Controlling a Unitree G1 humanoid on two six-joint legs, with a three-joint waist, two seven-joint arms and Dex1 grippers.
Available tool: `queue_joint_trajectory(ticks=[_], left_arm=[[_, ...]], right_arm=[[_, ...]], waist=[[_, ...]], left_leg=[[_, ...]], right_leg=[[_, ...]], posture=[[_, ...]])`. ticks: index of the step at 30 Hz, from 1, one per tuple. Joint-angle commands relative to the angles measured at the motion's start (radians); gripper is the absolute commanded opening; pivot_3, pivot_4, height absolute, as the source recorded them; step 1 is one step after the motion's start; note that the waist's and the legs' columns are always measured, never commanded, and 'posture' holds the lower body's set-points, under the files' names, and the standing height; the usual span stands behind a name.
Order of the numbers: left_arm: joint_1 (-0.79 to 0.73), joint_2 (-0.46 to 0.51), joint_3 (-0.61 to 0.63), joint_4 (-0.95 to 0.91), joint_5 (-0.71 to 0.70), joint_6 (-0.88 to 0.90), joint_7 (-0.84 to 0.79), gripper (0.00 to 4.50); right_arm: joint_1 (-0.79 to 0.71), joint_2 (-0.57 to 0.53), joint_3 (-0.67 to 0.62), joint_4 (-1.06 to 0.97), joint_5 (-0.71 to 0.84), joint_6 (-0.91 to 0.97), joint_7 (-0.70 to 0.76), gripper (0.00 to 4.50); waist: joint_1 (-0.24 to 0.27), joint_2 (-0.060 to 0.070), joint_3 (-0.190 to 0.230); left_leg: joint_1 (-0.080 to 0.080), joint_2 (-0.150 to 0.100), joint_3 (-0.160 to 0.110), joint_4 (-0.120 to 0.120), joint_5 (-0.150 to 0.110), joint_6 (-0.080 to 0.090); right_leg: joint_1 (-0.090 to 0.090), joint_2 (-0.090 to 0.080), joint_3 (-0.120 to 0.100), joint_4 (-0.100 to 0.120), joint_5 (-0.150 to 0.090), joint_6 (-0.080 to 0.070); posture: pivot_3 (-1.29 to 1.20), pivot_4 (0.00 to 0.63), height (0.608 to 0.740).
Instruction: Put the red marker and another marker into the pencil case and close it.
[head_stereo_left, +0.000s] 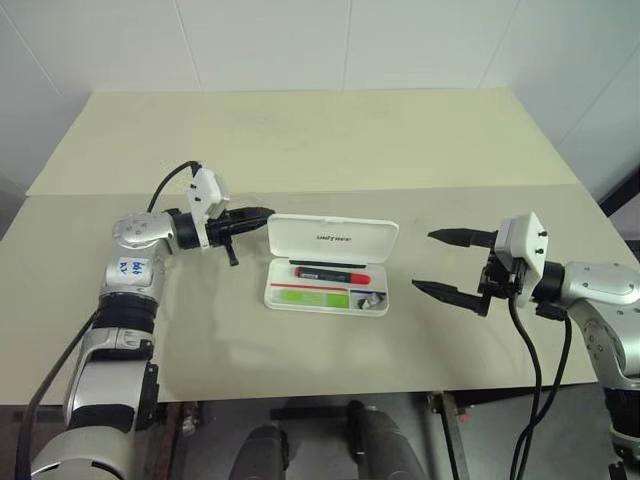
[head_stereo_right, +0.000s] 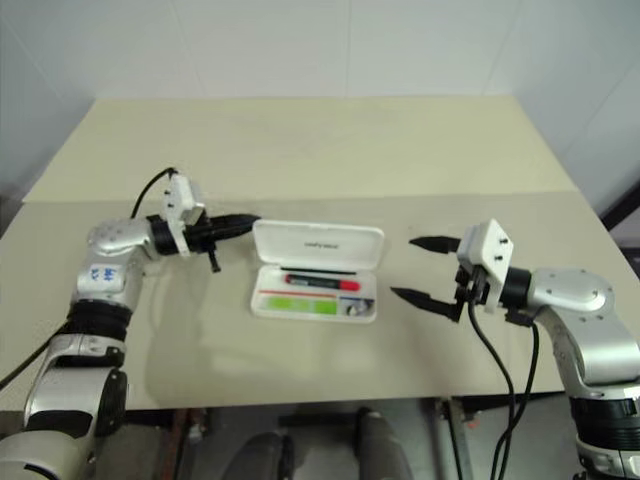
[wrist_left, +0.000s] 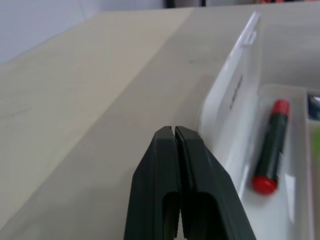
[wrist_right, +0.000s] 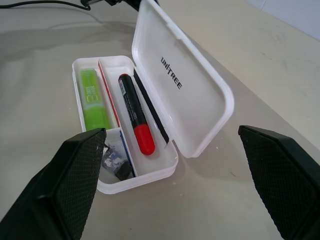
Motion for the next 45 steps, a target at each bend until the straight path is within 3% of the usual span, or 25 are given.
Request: queue_joint_trajectory(ticks=[1,15,30,39,45], left_arm=[[0.014,0.016,-0.026,-0.071,-0.003,-0.027,-0.063,0.03],[0.061,0.001,-0.138,-0.232,-0.006,0.050,-0.161,0.03],[0.087,-0.039,-0.277,-0.198,0.137,0.099,-0.061,0.03],[0.065,-0.073,-0.224,-0.253,0.049,0.234,-0.063,0.03],[0.100,-0.002,-0.086,-0.327,-0.041,0.292,-0.044,0.03]], right_arm=[[-0.002,0.007,-0.015,-0.019,0.020,-0.019,-0.006,4.50],[0.024,0.029,-0.007,-0.036,0.010,-0.023,-0.025,4.50],[0.083,0.045,-0.025,-0.095,0.019,-0.028,-0.078,4.50],[0.102,0.050,-0.020,-0.111,0.023,-0.033,-0.098,4.50],[0.071,0.060,0.007,-0.067,0.014,-0.045,-0.085,4.50]], waist=[[0.003,0.000,0.000],[0.004,0.000,0.000],[0.000,0.000,-0.001],[0.001,-0.001,-0.001],[-0.009,-0.002,-0.001]], left_leg=[[0.000,0.000,0.000,0.000,0.000,0.000],[0.000,0.000,0.000,0.000,0.000,0.000],[0.002,0.000,0.000,0.001,0.000,0.000],[0.003,-0.001,0.000,0.001,0.001,0.000],[0.002,0.000,0.000,0.001,0.001,0.001]], right_leg=[[0.000,0.000,0.000,0.000,0.000,0.000],[0.000,0.000,0.000,0.000,0.000,0.000],[0.001,0.000,0.001,0.000,-0.001,-0.001],[0.002,0.000,0.002,-0.001,-0.001,-0.001],[0.001,0.001,0.001,0.000,-0.001,-0.002]], posture=[[0.00,0.150,0.740],[0.00,0.150,0.740],[0.00,0.150,0.740],[0.00,0.150,0.740],[0.00,0.150,0.740]])
